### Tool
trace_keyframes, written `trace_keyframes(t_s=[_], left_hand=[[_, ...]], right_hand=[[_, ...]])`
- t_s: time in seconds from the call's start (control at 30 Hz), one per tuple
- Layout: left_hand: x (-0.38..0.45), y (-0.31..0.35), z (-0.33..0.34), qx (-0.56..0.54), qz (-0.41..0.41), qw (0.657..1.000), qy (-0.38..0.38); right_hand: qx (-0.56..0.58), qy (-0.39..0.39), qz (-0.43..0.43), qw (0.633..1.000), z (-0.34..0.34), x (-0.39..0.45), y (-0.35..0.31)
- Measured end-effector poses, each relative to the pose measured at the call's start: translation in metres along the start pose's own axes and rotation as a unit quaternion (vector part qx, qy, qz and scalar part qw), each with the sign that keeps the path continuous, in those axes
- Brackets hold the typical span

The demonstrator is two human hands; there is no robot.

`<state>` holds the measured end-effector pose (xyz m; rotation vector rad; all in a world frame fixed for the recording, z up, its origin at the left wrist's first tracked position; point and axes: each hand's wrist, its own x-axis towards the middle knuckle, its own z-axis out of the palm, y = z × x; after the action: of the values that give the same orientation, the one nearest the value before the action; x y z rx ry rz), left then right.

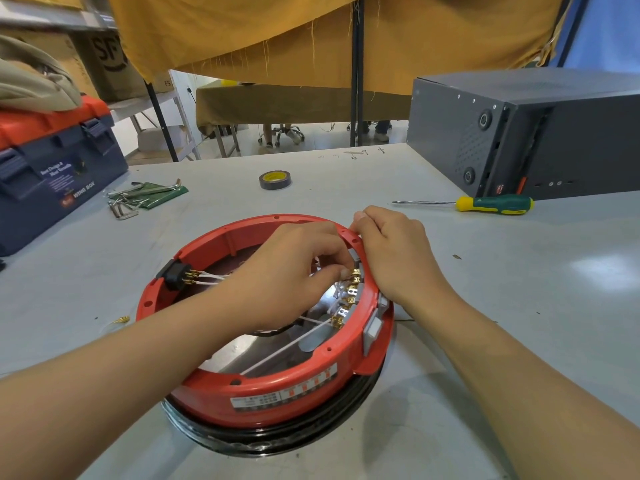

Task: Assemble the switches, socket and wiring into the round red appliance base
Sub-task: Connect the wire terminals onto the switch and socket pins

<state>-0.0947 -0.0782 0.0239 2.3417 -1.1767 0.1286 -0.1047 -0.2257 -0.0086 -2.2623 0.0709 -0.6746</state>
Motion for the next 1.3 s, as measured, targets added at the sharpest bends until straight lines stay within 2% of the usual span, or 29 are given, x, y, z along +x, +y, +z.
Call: trace_keyframes(t_s=[0.17,0.47,0.57,0.8,1.3], left_hand=[[0.000,-0.001,-0.001,0.002,0.000,1.000,0.002],[-0.001,-0.005,-0.002,0.003,0.011,1.000,0.006],[-0.001,-0.005,-0.002,0.002,0.016,1.000,0.010],[-0.001,-0.004,0.000,0.008,0.019,1.000,0.007],[-0.001,-0.004,0.002,0.008,0.014,1.000,0.009]], right_hand=[[-0.012,-0.014,-0.005,1.000,-0.003,0.002,0.001],[-0.023,-0.117,0.007,0.993,-0.028,0.008,0.003],[-0.073,-0.165,0.004,0.984,-0.028,0.007,0.000],[-0.098,-0.158,-0.023,0.982,-0.028,0.006,0.000],[-0.041,-0.181,0.009,0.983,-0.029,0.005,0.000]])
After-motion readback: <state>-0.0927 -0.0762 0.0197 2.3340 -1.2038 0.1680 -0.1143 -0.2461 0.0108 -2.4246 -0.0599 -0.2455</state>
